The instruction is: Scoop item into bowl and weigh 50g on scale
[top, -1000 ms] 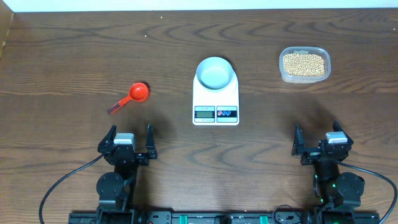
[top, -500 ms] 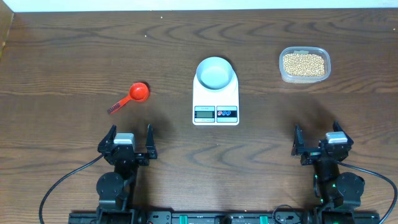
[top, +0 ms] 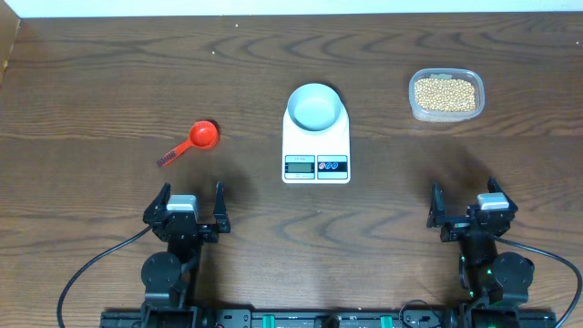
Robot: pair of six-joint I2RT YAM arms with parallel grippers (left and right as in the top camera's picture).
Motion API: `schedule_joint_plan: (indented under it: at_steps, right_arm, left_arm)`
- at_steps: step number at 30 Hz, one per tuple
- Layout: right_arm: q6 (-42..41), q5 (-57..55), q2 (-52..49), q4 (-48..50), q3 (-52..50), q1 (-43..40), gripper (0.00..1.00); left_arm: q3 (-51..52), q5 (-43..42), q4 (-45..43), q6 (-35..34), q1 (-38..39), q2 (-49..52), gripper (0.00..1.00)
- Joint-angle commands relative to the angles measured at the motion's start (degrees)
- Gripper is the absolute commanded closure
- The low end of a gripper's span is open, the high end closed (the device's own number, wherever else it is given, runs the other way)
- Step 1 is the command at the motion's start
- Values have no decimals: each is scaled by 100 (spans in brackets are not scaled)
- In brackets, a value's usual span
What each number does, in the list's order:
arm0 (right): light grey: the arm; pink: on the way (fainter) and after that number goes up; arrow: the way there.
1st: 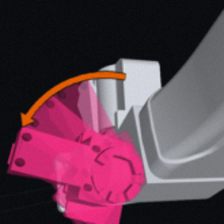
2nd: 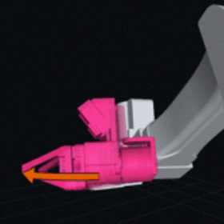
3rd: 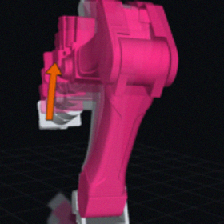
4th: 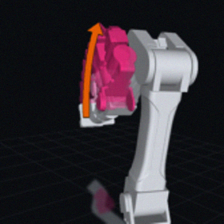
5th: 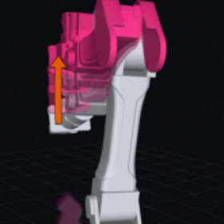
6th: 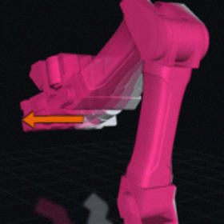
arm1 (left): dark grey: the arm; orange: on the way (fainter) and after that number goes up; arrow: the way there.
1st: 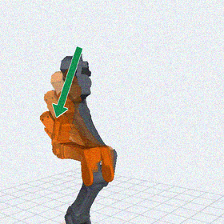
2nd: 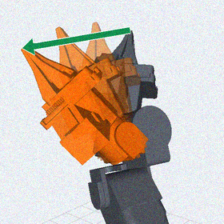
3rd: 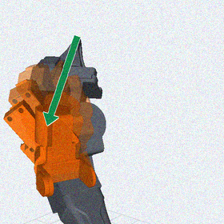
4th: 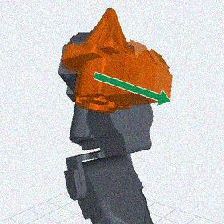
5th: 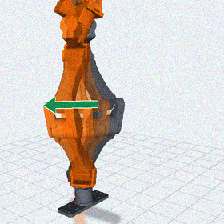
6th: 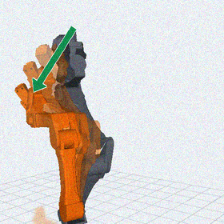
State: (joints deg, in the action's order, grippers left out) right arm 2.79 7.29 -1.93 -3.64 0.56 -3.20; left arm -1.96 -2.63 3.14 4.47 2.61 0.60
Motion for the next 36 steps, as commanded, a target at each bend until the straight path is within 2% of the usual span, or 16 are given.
schedule_joint_plan:
  at_steps: [1,21,28,36]
  right_arm:
    - [70,37,48,-4,-24,-24,1]
    - [70,37,48,-4,-24,-24,1]
    - [70,37,48,-4,-24,-24,1]
    - [70,37,48,-4,-24,-24,1]
  left_arm:
    - [173,52,81,-44,-35,-37,2]
    - [173,48,15,-46,-35,-37,2]
    - [81,-297,-105,-66,-35,-22,2]
    - [-573,-496,-63,-68,-35,887,2]
